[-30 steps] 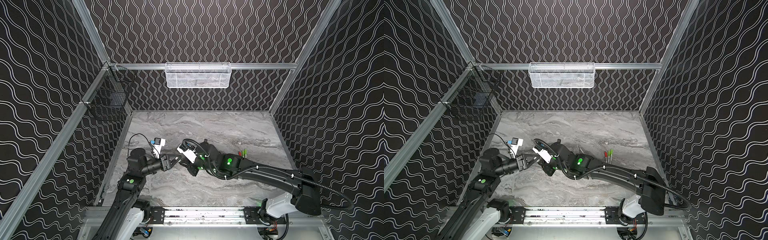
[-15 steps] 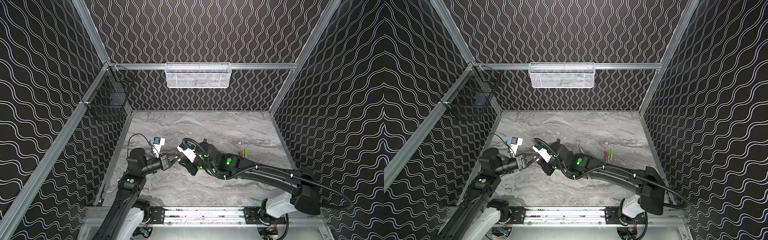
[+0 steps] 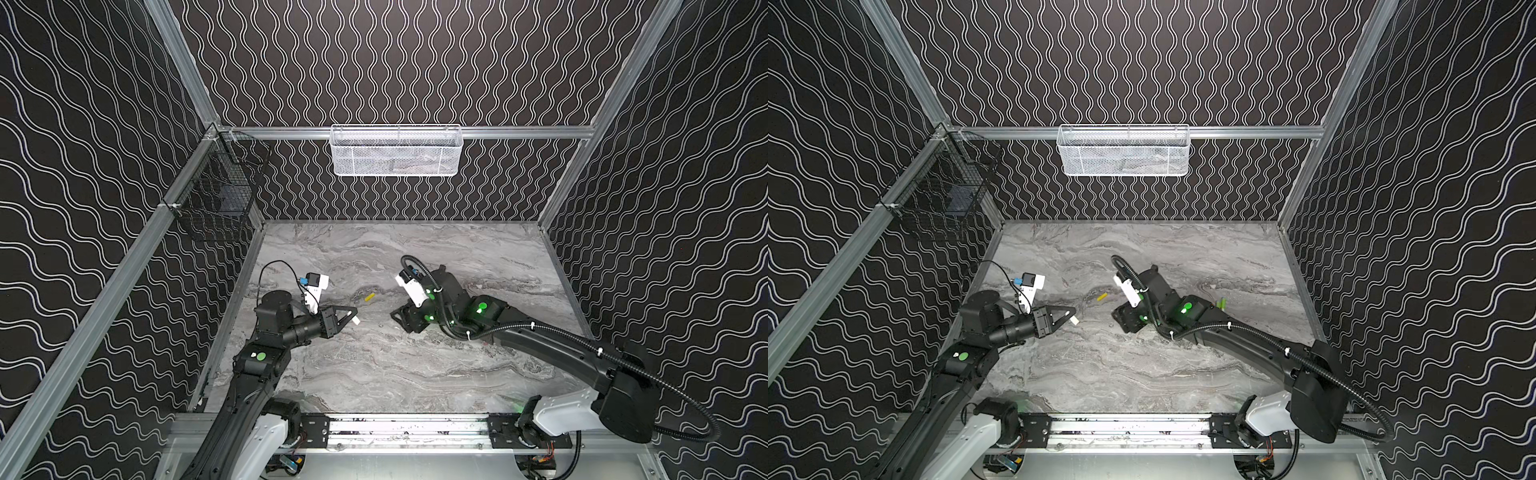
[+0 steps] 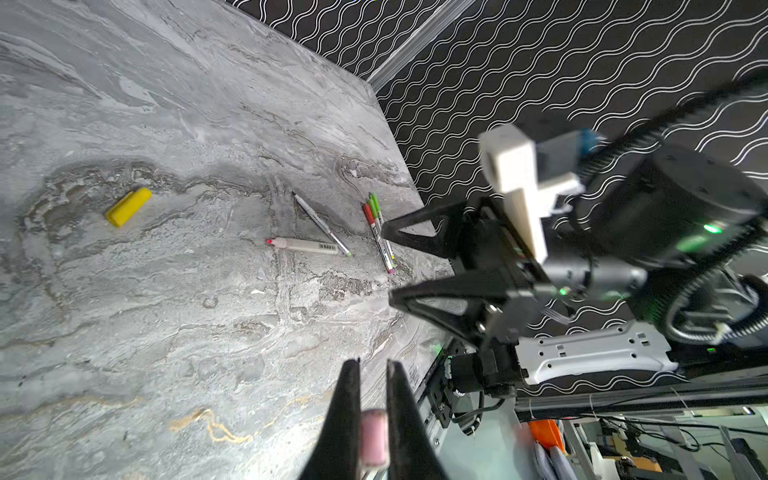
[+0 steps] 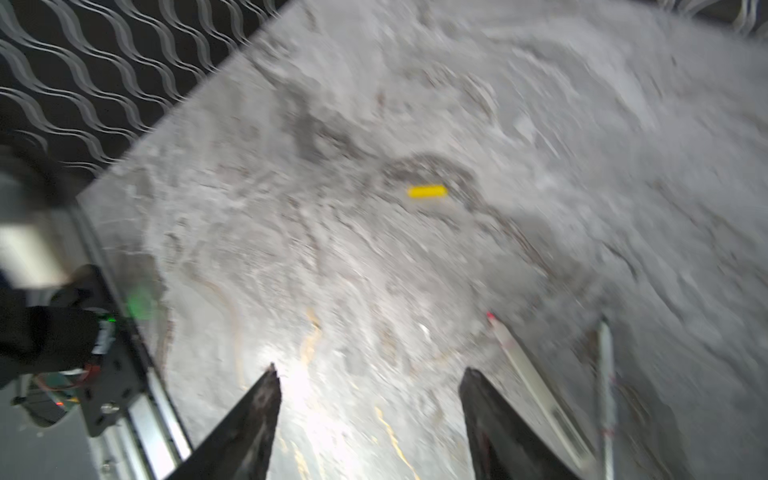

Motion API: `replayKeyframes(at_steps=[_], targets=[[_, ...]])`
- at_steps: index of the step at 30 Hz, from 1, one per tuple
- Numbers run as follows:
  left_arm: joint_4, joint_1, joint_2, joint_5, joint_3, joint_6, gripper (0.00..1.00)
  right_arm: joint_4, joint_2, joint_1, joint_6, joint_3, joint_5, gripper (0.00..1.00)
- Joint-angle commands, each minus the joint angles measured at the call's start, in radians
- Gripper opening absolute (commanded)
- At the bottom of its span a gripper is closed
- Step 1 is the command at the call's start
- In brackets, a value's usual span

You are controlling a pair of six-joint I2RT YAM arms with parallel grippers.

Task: Insert the pens into the pen caps
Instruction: 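Open the right gripper and move it to the pink-banded white highlighter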

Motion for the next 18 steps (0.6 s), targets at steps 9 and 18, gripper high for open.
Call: replayKeyframes(at_steps=[9, 18], targets=[[-0.11, 0.003, -0.003, 0.135, 0.1, 0.115, 0.0, -0.239, 0.23, -0.122, -0.115, 0.068, -0.019, 0.75], [-0.141, 0.003, -0.011, 0.213, 0.13, 0.157, 0.0, -0.241, 0.382, -0.19, -0.2, 0.138, -0.043, 0.75]])
